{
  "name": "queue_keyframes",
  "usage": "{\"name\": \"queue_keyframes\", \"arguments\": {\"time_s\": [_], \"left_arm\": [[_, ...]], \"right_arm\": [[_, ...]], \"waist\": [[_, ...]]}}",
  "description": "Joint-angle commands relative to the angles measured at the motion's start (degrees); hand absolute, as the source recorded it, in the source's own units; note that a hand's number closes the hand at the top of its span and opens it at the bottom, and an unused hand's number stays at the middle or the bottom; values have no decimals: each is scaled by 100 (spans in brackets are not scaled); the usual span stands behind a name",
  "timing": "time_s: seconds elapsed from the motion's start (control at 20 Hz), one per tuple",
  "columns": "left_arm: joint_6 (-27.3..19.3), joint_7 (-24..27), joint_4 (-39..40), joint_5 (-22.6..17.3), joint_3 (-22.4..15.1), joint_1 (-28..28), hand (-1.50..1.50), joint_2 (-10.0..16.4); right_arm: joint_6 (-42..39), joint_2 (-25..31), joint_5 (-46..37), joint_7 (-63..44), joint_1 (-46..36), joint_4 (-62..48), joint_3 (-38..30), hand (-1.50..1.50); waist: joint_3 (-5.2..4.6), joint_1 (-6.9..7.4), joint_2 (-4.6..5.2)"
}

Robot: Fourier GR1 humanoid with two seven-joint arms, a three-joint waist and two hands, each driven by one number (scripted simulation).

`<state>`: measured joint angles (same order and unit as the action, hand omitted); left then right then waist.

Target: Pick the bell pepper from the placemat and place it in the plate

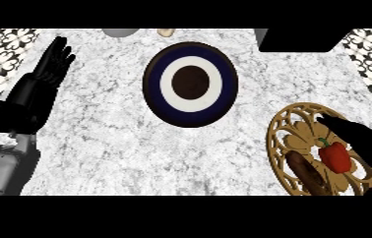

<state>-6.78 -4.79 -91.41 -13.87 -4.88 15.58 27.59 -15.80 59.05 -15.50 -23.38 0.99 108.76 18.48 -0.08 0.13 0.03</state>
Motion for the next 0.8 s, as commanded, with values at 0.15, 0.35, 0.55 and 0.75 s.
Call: {"name": "queue_keyframes", "arguments": {"time_s": [0.15, 0.35, 0.55, 0.75], "left_arm": [[129, -21, 33, 211, 108, 25, 0, -237], [-9, -397, -234, 386, 12, 146, 0, -393], [356, -283, -549, 210, 325, -297, 0, -265], [310, 60, 53, 669, 169, 46, 0, -649]], "right_arm": [[-473, -543, -729, -165, -512, -799, -75, -150], [-645, -638, -1105, -133, -446, -1179, -46, -150], [-220, -1032, -1816, 224, -241, -1733, 36, -150], [-752, -1518, -1933, 302, -1013, -2405, -72, -150]], "waist": [[9, 20, 3], [10, 3, -2], [11, 10, -6], [9, 7, 8]]}}
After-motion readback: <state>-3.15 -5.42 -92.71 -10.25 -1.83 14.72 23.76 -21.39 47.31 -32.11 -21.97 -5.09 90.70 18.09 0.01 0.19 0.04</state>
